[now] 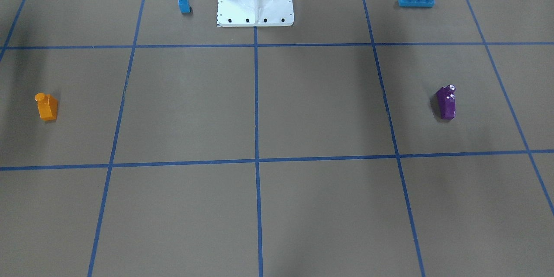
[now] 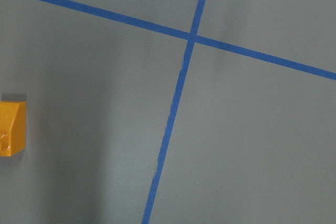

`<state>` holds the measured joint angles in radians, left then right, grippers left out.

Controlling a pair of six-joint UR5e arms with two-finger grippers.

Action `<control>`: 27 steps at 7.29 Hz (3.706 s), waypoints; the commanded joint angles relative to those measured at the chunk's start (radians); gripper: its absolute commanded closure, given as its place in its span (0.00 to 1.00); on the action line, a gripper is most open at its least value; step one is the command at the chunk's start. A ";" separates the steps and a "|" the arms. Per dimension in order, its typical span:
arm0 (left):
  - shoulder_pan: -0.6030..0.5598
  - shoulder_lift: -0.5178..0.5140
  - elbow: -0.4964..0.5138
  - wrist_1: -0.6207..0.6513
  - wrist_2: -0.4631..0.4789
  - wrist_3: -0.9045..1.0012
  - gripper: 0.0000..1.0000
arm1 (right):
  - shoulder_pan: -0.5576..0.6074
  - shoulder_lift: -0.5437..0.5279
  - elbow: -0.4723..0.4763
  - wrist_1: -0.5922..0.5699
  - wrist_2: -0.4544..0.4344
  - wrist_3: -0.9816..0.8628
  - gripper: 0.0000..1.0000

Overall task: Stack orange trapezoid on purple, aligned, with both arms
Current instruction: 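Move the left gripper toward the purple trapezoid block, then lower the left gripper and grasp the purple trapezoid block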

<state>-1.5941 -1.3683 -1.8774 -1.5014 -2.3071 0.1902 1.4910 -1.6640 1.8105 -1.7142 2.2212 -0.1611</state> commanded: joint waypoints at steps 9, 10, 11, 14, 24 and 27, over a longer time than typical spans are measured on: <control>0.017 -0.123 0.058 -0.308 -0.003 -0.014 0.00 | 0.000 0.147 0.014 0.152 -0.003 0.035 0.00; 0.022 -0.141 0.069 -0.312 -0.008 -0.078 0.00 | -0.002 0.148 -0.002 0.180 0.009 0.046 0.00; 0.060 -0.143 0.070 -0.338 -0.037 -0.089 0.00 | -0.012 0.147 -0.002 0.211 0.020 0.067 0.00; 0.241 -0.131 0.077 -0.397 -0.045 -0.405 0.00 | -0.147 0.161 0.007 0.249 0.017 0.242 0.00; 0.747 -0.041 0.141 -0.804 0.310 -1.043 0.40 | -0.150 0.142 0.004 0.268 0.018 0.241 0.00; 0.755 -0.057 0.165 -0.804 0.310 -0.991 0.62 | -0.150 0.144 0.004 0.268 0.018 0.241 0.00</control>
<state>-0.8404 -1.4215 -1.7221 -2.3060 -1.9974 -0.8317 1.3407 -1.5203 1.8148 -1.4466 2.2396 0.0804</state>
